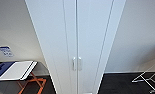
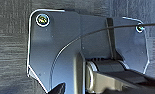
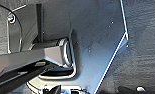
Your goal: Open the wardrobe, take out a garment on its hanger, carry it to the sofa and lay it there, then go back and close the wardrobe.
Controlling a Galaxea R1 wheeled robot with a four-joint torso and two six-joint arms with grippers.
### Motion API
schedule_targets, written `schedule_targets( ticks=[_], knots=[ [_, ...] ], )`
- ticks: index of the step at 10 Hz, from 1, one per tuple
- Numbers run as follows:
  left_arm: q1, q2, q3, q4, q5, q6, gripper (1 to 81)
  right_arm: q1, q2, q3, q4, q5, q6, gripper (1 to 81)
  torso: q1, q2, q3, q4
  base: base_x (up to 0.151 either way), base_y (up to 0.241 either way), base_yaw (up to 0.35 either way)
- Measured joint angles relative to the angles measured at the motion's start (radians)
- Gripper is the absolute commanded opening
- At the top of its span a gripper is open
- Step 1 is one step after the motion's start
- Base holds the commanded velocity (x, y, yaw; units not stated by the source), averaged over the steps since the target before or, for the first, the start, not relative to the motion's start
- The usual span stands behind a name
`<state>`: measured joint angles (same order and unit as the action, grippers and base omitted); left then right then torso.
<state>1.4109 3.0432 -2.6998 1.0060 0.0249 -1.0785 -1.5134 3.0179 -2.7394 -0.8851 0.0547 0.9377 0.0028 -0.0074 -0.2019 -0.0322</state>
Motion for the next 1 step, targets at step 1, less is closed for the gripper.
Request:
schedule_targets(
  ticks=[1],
  knots=[
    [0.029,0.017,0.000,0.005,0.003,0.000,81.1,-0.013,0.006,-0.005,-0.006,0.001,-0.040,81.1,-0.001,0.000,0.000,0.000,0.000,0.000,0.000]
  ],
)
